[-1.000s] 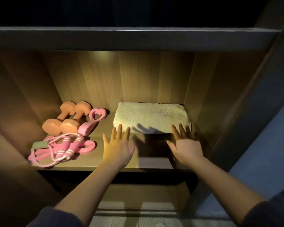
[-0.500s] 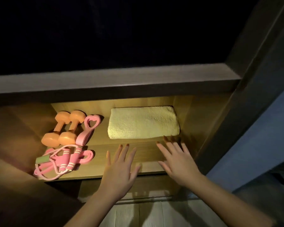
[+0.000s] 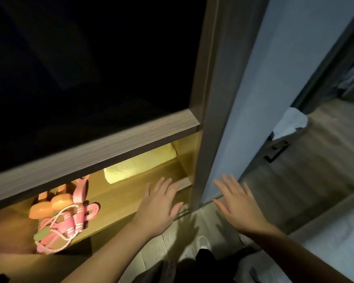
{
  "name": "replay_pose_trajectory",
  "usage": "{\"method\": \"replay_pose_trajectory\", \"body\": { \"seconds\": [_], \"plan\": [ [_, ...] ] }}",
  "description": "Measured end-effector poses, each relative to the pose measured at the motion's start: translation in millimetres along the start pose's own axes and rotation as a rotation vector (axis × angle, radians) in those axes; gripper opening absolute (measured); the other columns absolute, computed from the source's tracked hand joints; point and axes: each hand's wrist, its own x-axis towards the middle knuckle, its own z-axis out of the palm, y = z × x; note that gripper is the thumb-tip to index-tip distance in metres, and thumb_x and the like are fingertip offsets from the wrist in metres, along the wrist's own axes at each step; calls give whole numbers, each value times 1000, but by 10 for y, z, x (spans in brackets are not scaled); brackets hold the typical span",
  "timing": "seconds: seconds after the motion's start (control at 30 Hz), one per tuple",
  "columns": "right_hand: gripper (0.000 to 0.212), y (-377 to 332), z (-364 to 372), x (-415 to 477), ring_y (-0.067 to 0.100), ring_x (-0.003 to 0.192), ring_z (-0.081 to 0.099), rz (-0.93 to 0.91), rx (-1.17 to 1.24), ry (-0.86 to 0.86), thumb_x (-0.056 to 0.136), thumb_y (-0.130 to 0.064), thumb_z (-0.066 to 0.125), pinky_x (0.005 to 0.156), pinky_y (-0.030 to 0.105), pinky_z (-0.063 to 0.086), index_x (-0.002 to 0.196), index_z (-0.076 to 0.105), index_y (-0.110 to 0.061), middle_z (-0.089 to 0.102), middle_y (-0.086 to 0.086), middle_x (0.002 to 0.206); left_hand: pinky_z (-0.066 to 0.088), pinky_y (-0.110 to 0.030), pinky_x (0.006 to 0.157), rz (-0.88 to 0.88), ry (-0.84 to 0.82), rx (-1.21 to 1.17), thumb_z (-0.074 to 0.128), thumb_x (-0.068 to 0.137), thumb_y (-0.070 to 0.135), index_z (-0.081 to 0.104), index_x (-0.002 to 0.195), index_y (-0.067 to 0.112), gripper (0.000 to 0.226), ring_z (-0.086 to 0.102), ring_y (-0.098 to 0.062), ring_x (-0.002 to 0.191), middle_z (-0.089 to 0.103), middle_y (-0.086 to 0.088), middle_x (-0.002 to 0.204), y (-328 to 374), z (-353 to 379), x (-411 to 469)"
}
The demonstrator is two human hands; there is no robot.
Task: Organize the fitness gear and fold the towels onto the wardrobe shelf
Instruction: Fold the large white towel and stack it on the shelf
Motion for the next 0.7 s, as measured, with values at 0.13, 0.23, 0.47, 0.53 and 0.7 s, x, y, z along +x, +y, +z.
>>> {"method": "replay_pose_trajectory", "body": {
  "seconds": [0.13, 0.23, 0.47, 0.53, 0.7],
  "plan": [
    [61, 381, -70, -252, 16, 151, 1, 262, 99, 35, 101, -51, 31, 122, 45, 4, 156, 15, -30, 9, -3, 165, 4, -49, 122, 205, -98, 16, 26, 101, 54, 13, 155, 32, 60, 5, -19, 151, 16, 3, 162, 413, 69, 270],
    [61, 768, -115, -334, 19, 152, 1, 406, 138, 53, 101, -49, 34, 122, 47, 6, 156, 15, -28, 8, -1, 165, 5, -49, 121, 335, -151, 32, 26, 101, 54, 15, 155, 29, 60, 5, -20, 151, 18, 0, 162, 838, 98, 594],
    [60, 1861, -76, -294, 22, 151, 4, 503, 105, 57, 100, -54, 29, 120, 48, 10, 153, 21, -28, 13, 2, 164, 13, -42, 121, 503, -201, 68, 30, 102, 49, 17, 155, 24, 60, 11, -21, 149, 18, -4, 161, 1876, 209, 1642],
    [61, 2232, -104, -266, 23, 151, 5, 518, 96, 31, 98, -57, 29, 120, 49, 11, 152, 21, -29, 14, 2, 164, 14, -41, 120, 490, -212, 56, 32, 102, 48, 17, 156, 24, 60, 11, -20, 149, 17, -4, 162, 2164, 242, 1948],
    [61, 3122, -348, -158, 24, 151, 7, 513, 30, 8, 98, -56, 34, 119, 51, 13, 152, 22, -31, 15, 1, 163, 18, -42, 119, 456, -215, 34, 32, 102, 50, 14, 156, 26, 61, 12, -20, 149, 18, -2, 162, 2823, 228, 2592]
  ]
}}
